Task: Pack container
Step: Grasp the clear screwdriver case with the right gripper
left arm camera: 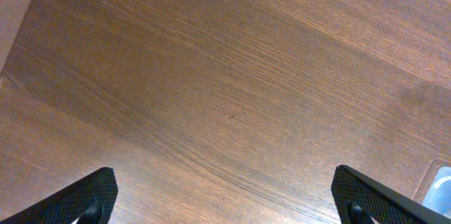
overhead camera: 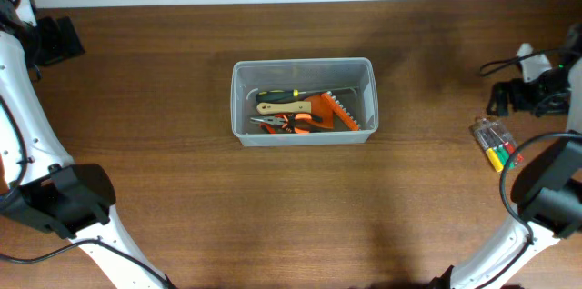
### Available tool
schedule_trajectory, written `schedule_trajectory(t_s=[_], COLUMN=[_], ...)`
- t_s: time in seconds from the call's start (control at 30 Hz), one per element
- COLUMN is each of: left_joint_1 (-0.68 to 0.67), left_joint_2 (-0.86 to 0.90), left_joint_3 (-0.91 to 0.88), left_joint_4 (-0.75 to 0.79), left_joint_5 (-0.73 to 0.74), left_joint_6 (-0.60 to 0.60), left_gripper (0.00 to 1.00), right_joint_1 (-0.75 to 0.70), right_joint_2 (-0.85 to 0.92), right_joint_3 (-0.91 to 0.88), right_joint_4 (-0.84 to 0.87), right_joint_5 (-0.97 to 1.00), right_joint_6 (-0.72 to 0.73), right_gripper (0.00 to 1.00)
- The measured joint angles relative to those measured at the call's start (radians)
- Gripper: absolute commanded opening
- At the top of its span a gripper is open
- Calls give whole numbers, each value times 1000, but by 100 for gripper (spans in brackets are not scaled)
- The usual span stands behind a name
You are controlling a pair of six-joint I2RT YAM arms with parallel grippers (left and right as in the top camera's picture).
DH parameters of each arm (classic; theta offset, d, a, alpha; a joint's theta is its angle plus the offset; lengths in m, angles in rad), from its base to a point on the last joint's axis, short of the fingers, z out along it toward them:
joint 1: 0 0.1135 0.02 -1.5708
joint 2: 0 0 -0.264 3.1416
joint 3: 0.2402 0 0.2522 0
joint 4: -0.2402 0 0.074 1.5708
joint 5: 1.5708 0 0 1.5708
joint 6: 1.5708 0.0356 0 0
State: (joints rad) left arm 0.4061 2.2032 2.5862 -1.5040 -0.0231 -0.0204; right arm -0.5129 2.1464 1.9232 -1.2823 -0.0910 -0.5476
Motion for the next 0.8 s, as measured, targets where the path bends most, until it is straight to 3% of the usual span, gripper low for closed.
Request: schedule_trajectory(t_s=[0.37,0.8], left_joint_1=[0,0], left_joint_2=[0,0], left_joint_3=[0,0], left_joint_4=[0,0], left_joint_5=[0,0], left_joint_6=[0,0], left_gripper=[99,99], right_joint_1=[11,10], right_joint_2=[184,230], right_joint_3=[0,-4], right_joint_4=[-8,2], right_joint_5=[105,151], right_joint_6=[-35,-25], right_gripper=[99,100])
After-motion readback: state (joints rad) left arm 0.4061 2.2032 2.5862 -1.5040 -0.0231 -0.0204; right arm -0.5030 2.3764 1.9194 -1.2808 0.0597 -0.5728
